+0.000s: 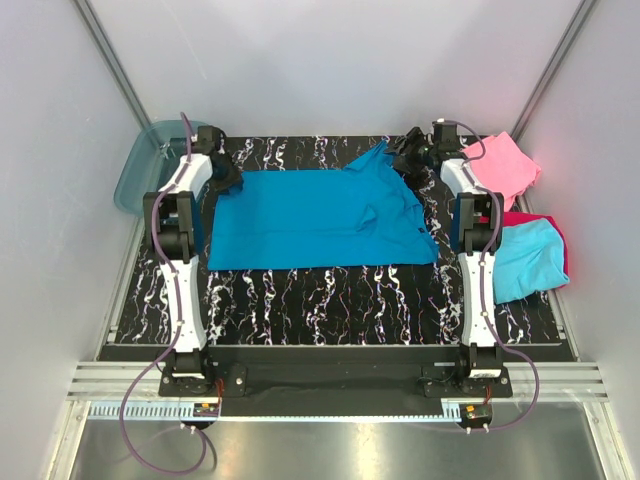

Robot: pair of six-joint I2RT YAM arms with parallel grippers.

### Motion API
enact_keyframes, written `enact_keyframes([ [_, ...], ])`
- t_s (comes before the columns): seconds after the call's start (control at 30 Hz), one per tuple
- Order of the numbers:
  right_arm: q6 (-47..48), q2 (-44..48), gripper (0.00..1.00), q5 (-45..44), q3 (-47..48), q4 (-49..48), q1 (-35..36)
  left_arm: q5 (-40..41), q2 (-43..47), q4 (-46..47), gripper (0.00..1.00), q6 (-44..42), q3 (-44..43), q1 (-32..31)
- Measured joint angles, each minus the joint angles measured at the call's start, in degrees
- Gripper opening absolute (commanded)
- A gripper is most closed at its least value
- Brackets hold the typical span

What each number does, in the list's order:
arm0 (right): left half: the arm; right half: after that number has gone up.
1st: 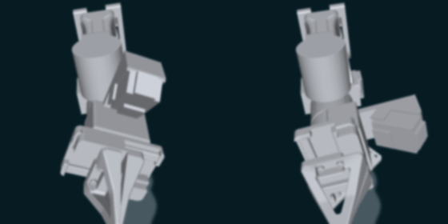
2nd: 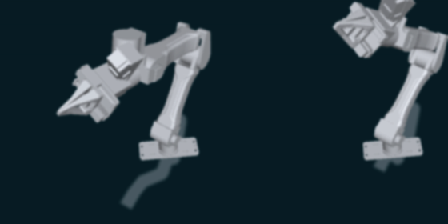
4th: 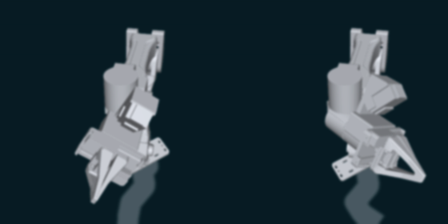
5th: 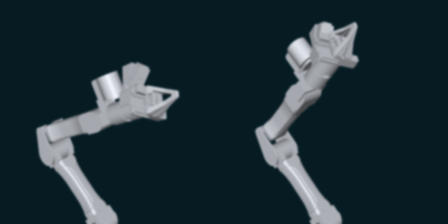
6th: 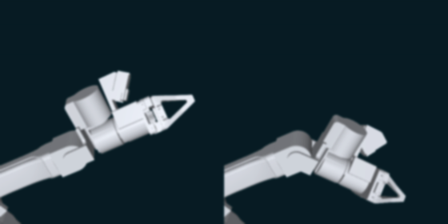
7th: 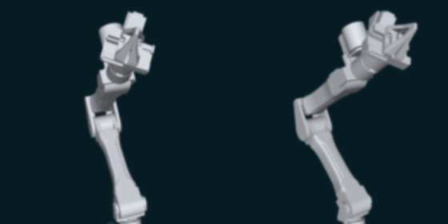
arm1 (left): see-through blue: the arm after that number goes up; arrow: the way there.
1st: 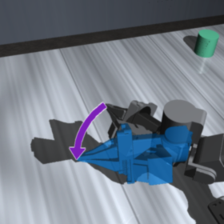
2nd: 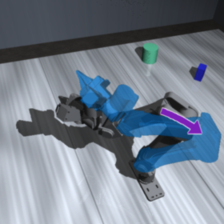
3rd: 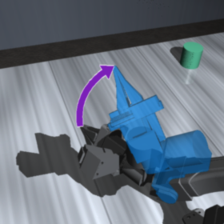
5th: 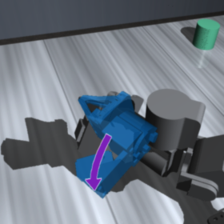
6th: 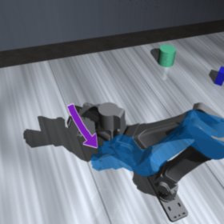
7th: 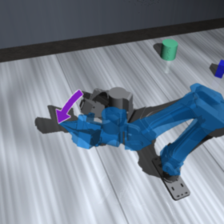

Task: Fold and stack the t-shirts
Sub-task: Fold the tshirt

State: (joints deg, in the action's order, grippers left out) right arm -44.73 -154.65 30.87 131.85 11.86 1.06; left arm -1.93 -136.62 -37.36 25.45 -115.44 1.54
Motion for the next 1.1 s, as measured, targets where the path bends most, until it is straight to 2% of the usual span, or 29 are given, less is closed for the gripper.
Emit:
enact_keyframes([
  [0.7,0.00,1.60,0.74,0.00,-2.56,-0.11,-0.42,1.95,5.27,-0.39,0.50,0.35,2.23,0.57],
  [1.1,0.00,1.60,0.73,0.02,-2.58,-0.04,-0.44,0.87,4.13,-0.22,0.49,1.84,1.29,-0.48],
])
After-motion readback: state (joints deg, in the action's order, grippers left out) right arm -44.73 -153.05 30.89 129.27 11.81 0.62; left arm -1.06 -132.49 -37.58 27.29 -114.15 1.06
